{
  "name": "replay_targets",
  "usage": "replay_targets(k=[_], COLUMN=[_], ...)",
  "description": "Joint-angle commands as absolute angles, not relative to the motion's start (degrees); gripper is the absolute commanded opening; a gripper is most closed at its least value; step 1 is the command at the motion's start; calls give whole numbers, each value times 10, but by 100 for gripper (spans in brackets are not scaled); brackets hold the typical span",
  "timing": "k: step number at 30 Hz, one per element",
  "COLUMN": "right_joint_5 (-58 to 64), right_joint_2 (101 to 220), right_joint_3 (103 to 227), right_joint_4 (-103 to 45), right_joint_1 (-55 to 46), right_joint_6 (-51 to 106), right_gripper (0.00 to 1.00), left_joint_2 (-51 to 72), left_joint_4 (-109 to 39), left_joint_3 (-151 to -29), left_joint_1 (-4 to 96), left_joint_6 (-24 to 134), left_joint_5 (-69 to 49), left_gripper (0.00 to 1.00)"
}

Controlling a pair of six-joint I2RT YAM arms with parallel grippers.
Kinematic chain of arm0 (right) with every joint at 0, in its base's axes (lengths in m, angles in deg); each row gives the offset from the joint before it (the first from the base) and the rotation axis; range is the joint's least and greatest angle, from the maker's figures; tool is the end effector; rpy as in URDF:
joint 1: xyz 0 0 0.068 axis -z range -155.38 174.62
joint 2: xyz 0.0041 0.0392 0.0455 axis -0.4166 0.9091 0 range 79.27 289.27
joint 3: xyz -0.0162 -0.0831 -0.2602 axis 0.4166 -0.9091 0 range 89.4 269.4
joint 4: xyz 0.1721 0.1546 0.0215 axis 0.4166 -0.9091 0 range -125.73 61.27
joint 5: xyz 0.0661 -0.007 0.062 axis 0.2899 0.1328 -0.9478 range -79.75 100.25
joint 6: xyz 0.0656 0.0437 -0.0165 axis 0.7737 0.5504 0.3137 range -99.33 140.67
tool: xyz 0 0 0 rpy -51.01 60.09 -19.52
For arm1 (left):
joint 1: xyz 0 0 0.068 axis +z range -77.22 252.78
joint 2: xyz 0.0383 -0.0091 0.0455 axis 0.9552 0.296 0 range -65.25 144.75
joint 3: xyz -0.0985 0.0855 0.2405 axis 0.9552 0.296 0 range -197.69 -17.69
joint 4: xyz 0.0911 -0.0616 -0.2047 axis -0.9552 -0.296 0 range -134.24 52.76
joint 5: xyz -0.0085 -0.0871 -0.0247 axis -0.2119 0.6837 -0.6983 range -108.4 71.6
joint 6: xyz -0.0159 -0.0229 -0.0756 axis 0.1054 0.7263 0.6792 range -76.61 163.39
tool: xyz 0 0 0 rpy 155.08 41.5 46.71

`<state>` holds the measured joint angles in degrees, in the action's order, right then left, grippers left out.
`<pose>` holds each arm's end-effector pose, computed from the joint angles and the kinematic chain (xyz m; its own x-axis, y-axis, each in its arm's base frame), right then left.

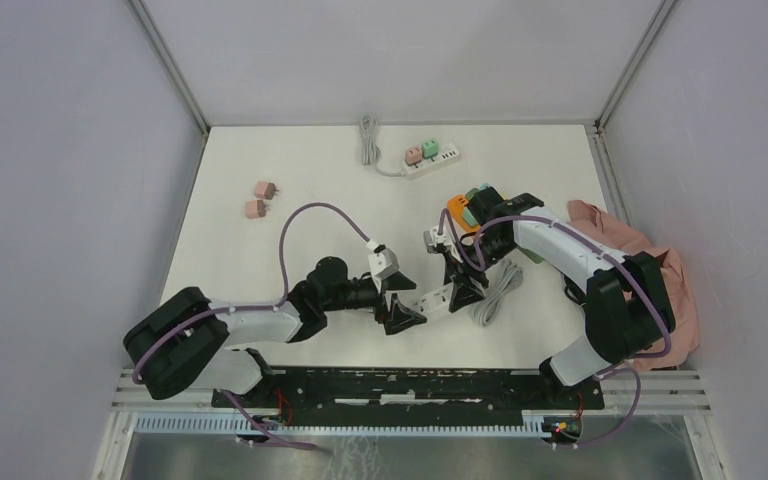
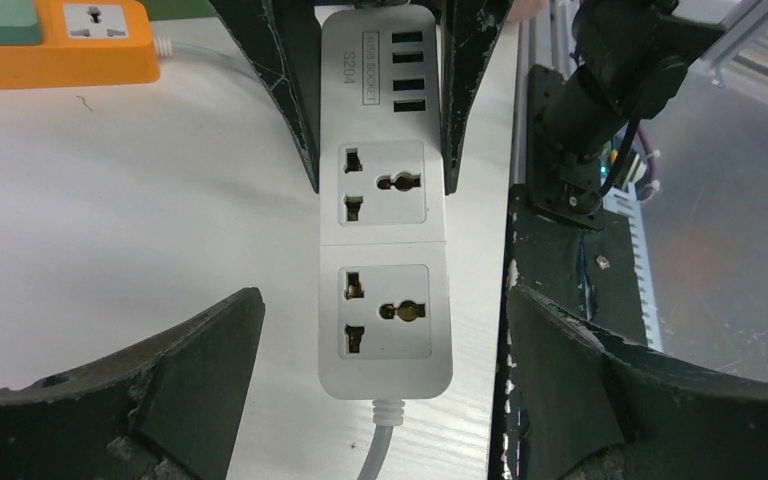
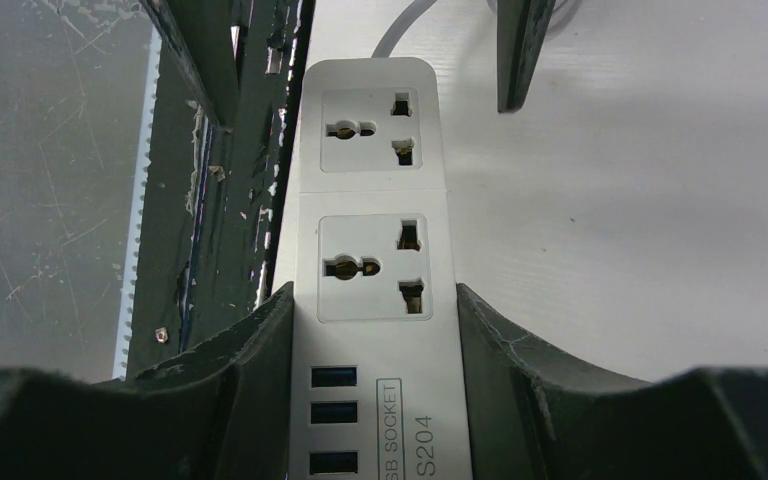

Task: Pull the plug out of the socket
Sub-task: Place the socket at the center of the board.

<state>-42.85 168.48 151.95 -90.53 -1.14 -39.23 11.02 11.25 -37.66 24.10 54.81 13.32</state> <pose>0.1896 0.1534 0.2204 -0.2092 -0.6776 -0.7050 -0.9194 -0.1093 0.3779 0.1427 -0.2178 0.2081 -0.2826 0.0665 -0.9569 0.9456 0.1873 -0.2662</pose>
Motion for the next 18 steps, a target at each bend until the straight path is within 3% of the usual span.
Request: replay_targets(k=[1,8,14,16,18], right_joint_5=[-467,-468,-470,-470,-470], right_joint_2=[1680,1680,1680,1680,1680], right_joint_3=[1543,1544,1543,1543,1544], right_joint_4=[-922,-924,-925,-926,-926], right_joint_1=[-10,-10,-10,-10,-10], right_joint_6=[-401,-402,-405,-405,-405], right_gripper=[4,4,4,4,4], left_joint_2=[133,168,193,200,206], left_joint_4=[66,27,4,-2,-12], left_joint_3=[-421,-459,-482,-488,-497], left_joint_1=[217,197,195,195,196], left_joint_6=[485,470,467,468,468], left_joint_5=[95,94,92,94,98], left_gripper=[97,95,84,73,49])
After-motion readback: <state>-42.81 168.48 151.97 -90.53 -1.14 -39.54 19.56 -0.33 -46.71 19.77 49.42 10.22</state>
